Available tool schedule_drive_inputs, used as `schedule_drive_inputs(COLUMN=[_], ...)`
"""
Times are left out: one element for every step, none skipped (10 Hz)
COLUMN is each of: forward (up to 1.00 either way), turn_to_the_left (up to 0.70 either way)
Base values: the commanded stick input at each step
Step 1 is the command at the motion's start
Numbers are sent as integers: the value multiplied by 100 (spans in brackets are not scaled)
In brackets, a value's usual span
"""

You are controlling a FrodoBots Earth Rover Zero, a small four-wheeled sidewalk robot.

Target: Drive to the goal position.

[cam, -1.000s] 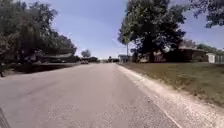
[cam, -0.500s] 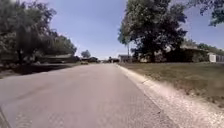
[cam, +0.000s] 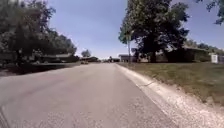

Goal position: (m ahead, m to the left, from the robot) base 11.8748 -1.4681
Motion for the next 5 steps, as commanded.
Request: schedule_drive_inputs(forward=[70,70,70,70,70], turn_to_the_left=[0,0,0,0,0])
